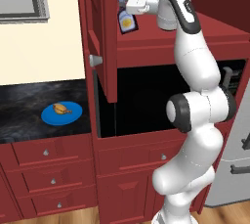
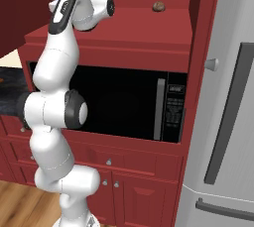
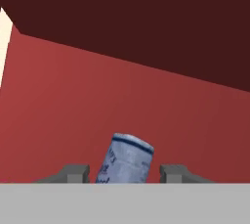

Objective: Pick the chicken drumstick from the plate and place it on the cutting board. Then pick the condiment bottle from the cabinet and place it next to the cutting board.

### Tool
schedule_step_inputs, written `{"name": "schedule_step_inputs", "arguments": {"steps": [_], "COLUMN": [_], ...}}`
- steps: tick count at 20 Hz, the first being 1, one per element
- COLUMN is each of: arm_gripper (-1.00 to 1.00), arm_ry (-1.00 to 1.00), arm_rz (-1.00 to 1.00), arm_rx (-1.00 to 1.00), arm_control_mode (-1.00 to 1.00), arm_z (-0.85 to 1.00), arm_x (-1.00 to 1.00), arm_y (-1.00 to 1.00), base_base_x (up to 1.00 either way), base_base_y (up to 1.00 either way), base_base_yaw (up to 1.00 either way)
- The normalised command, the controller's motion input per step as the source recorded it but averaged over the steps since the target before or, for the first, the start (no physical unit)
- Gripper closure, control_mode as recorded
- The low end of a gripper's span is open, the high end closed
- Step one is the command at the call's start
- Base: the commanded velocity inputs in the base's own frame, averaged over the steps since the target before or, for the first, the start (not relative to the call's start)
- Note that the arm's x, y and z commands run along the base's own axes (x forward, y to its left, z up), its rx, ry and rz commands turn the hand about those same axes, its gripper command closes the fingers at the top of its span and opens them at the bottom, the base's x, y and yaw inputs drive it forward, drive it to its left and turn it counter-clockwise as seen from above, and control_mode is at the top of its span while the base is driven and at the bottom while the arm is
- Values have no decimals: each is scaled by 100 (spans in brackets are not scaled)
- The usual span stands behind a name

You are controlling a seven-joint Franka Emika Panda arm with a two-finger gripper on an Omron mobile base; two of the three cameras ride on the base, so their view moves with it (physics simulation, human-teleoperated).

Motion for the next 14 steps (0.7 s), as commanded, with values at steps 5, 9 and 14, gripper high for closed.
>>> {"name": "schedule_step_inputs", "arguments": {"steps": [5,9,14], "arm_gripper": [100,100,100], "arm_ry": [2,1,0], "arm_rz": [0,0,0], "arm_rx": [0,0,0], "arm_control_mode": [-100,-100,-100], "arm_z": [0,0,0], "arm_x": [0,0,-3], "arm_y": [6,3,0], "base_base_x": [0,0,0], "base_base_y": [0,0,0], "base_base_yaw": [0,0,0]}}
